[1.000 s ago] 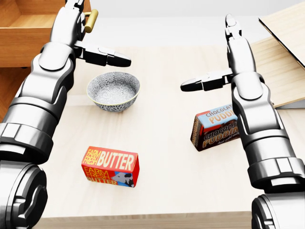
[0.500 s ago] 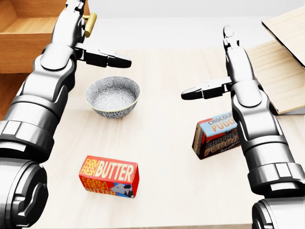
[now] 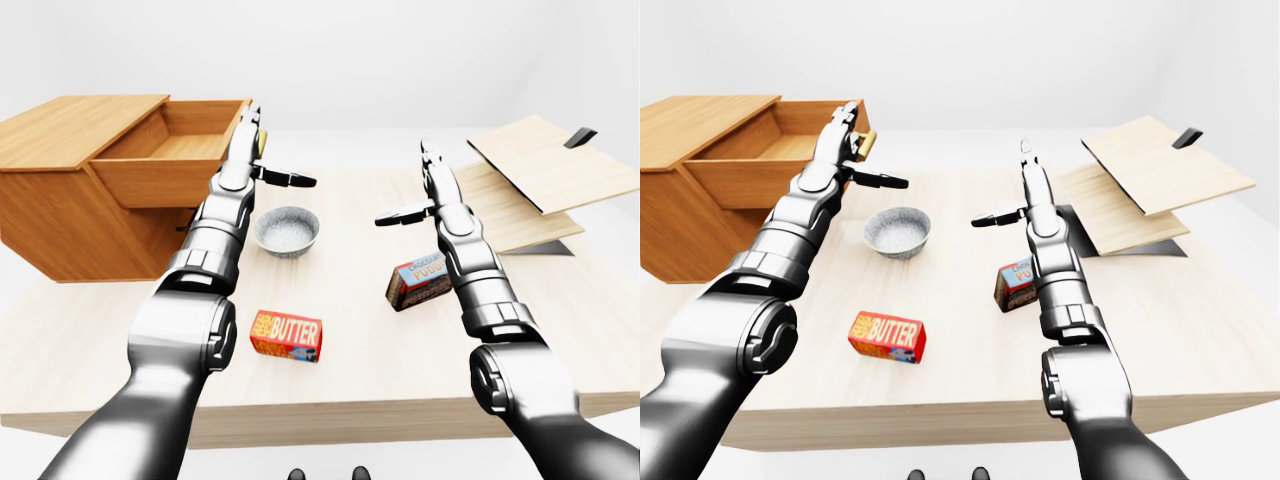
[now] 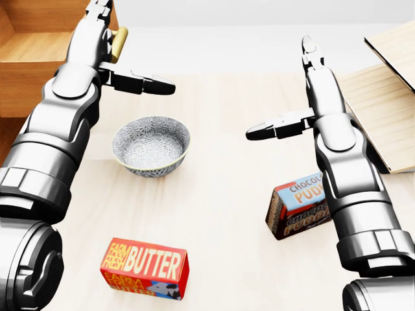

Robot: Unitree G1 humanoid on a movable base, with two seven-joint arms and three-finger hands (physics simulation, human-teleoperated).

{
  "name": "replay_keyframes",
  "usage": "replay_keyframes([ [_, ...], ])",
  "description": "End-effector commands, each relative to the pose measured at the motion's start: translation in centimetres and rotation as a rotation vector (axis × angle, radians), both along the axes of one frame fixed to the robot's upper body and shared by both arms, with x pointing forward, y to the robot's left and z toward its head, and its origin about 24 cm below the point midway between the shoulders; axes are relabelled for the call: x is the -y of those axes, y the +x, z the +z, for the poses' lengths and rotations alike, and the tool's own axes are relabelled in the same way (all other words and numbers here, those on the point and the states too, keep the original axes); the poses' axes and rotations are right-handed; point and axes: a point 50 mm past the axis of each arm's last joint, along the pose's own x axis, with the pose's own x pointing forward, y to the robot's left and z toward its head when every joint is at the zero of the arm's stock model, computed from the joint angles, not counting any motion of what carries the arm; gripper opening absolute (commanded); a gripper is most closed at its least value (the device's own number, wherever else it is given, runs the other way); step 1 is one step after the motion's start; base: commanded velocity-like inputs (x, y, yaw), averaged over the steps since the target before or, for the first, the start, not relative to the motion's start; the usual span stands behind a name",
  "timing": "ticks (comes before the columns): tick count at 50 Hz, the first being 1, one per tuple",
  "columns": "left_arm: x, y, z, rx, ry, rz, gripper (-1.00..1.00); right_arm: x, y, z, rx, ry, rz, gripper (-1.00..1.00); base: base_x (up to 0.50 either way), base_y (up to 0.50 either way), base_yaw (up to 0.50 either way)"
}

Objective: Close the top drawer of the cabinet.

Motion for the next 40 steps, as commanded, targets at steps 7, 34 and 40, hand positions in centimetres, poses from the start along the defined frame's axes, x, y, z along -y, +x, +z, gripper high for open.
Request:
replay_keyframes([
  [7,0.0,-0.1,-0.2,-0.004,0.000,0.000,1.00,0.0,-0.2,-0.5,-0.006,-0.008,0.003,1.00,0.16,0.00,0.00],
  [34,0.3,-0.4,-3.2,-0.068,0.004,-0.006,1.00,0.5,-0.5,-1.7,-0.038,-0.023,-0.022,1.00,0.03,0.00,0.00],
  [40,-0.1,-0.4,-3.9,-0.089,0.004,0.011,1.00,0.6,-0.4,-2.2,-0.063,-0.021,-0.033,1.00,0.00,0.00,0.00],
])
